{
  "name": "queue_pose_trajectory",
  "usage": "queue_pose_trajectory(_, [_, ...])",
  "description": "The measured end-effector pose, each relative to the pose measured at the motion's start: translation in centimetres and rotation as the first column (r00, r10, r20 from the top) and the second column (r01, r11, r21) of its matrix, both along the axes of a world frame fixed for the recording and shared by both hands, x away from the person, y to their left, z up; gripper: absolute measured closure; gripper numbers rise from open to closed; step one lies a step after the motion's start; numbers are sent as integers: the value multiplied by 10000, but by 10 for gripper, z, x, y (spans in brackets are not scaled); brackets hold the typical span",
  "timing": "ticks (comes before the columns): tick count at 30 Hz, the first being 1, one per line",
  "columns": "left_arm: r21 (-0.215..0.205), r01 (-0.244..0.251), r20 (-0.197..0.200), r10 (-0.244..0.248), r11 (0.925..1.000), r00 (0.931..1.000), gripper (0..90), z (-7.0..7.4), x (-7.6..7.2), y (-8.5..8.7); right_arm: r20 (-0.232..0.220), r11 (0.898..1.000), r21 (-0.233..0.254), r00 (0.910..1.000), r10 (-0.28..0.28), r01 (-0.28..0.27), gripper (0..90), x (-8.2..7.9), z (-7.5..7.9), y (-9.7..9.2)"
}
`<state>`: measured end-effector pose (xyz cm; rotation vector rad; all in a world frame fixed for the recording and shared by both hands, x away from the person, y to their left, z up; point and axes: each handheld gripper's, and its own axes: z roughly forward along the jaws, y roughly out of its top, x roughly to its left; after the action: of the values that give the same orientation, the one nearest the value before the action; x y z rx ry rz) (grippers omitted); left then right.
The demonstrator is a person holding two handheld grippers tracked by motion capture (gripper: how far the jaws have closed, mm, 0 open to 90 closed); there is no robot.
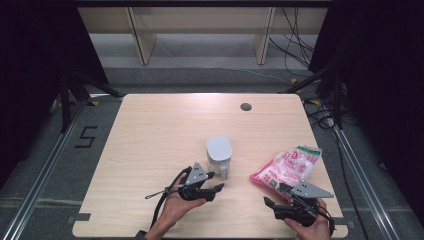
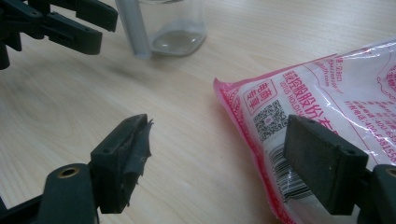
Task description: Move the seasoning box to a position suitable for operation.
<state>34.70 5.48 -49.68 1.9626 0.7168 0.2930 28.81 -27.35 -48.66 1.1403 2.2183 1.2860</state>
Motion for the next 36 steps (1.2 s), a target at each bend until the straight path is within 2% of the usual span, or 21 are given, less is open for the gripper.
queue_pose_trajectory(1, [254, 41, 135, -45, 9997, 9999, 470, 0, 3, -1, 124, 10000, -78, 9999, 43, -42, 236, 0, 0, 0])
queue_pose_trajectory(7, [-32, 142, -117, -143, 9999, 9998, 507, -2, 9, -13, 132, 10000, -75, 9999, 63, -62, 236, 0, 0, 0])
queue_pose_trajectory(8, [244, 138, 12, -138, 9996, 9999, 515, -1, 10, -17, 61, 10000, -24, 10000, 43, -43, 236, 0, 0, 0])
queue_pose_trajectory(12, [58, 10, 91, -11, 10000, 10000, 547, -1, 15, -23, 172, 10000, 4, 9998, 37, -37, 237, 0, -1, 0])
queue_pose_trajectory(13, [87, -75, 165, 73, 9999, 9998, 566, -1, 15, -24, 15, 10000, 25, 10000, 25, -25, 237, 0, 0, 0])
queue_pose_trajectory(15, [71, -19, 146, 17, 10000, 9999, 586, -1, 16, -26, 17, 10000, 26, 10000, 28, -28, 236, 0, 0, 0])
queue_pose_trajectory(17, [35, -33, 344, 32, 10000, 9994, 616, 0, 19, -31, 77, 10000, -3, 10000, 51, -51, 237, 0, 0, 0])
queue_pose_trajectory(18, [183, -73, 431, 65, 9998, 9991, 643, -1, 20, -32, -7, 9998, 167, 9999, -117, 117, 237, -1, 0, 1])
queue_pose_trajectory(19, [183, -73, 431, 65, 9998, 9991, 680, -1, 20, -32, -7, 9998, 167, 9999, -117, 117, 237, -1, 0, 1])
queue_pose_trajectory(20, [312, -78, 645, 58, 9995, 9979, 721, -1, 23, -31, -48, 9997, 197, 9999, -149, 149, 237, -2, 0, 1])
queue_pose_trajectory(21, [158, -157, 479, 149, 9998, 9987, 730, -2, 23, -31, -39, 9997, 183, 9999, -136, 137, 237, -1, 0, 1])
queue_pose_trajectory(24, [101, -188, 508, 183, 9998, 9985, 739, -2, 22, -30, 6, 10000, 33, 10000, -11, 11, 237, 0, 0, 0])
queue_pose_trajectory(25, [-96, -140, 399, 144, 9999, 9991, 742, -3, 22, -28, -97, 9999, 112, 9999, -93, 94, 237, -1, 0, 0])
queue_pose_trajectory(32, [-130, -56, 361, 60, 9999, 9993, 732, -4, 19, -17, -141, 9996, 240, 9998, -136, 140, 237, -2, -1, 1])
queue_pose_trajectory(33, [20, 2, 444, -3, 10000, 9990, 730, -4, 19, -13, 33, 9999, 120, 10000, -15, 15, 237, 0, -1, 0])
queue_pose_trajectory(36, [3, 19, 486, -19, 10000, 9988, 722, -4, 16, -7, -4, 9999, 151, 10000, -62, 62, 237, 0, -1, 0])
